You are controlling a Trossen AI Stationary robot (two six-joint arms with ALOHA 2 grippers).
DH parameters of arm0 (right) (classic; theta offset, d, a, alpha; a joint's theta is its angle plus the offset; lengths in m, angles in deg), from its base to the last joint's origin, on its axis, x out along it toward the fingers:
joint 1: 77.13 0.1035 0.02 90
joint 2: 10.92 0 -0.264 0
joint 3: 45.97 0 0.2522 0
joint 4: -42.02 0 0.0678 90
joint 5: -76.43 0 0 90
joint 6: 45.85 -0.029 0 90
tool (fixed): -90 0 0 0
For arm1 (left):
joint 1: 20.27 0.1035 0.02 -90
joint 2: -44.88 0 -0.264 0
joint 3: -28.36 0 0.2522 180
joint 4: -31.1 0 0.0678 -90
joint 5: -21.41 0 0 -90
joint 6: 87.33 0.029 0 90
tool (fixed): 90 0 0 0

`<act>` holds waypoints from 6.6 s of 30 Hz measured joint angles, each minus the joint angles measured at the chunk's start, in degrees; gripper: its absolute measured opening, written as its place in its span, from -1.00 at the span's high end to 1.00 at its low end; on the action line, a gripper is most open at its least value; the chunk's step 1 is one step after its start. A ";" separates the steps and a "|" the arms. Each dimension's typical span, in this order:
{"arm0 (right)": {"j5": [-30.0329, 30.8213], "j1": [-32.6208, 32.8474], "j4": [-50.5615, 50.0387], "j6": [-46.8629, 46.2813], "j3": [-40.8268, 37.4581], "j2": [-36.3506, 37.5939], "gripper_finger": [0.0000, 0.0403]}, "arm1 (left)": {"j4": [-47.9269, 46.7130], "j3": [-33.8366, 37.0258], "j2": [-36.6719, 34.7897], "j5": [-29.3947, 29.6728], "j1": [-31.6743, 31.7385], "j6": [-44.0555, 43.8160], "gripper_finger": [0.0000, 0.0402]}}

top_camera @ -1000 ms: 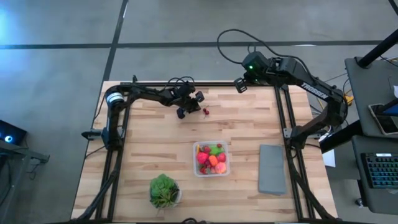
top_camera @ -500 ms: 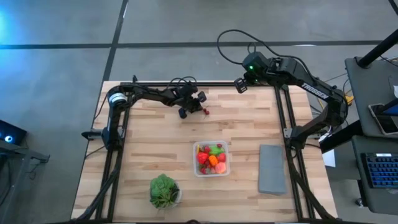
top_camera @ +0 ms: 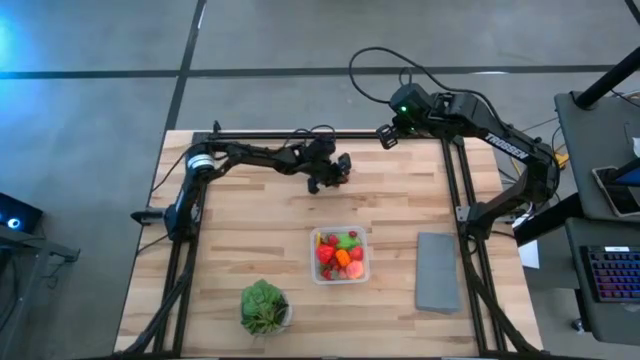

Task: Pick and placing Produce into tupperware
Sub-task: Put the red cherry into the transparent bin

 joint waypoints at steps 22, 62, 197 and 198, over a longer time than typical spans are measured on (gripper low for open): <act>1.91 1.79 -1.31 -0.39 0.00 0.00 0.96 | -21.94 -1.47 -6.96 14.65 -0.42 22.31 0.92; 2.96 1.78 -2.13 -0.20 0.00 0.09 0.96 | -8.44 -4.62 0.03 1.76 -6.12 24.41 0.92; -33.58 19.68 30.94 7.89 -29.11 -11.07 0.58 | -31.12 43.14 -79.20 39.15 -12.01 48.52 -0.08; -33.58 21.52 30.87 6.53 -29.11 -10.97 0.58 | -31.11 43.14 -79.20 39.15 -12.01 48.56 -0.08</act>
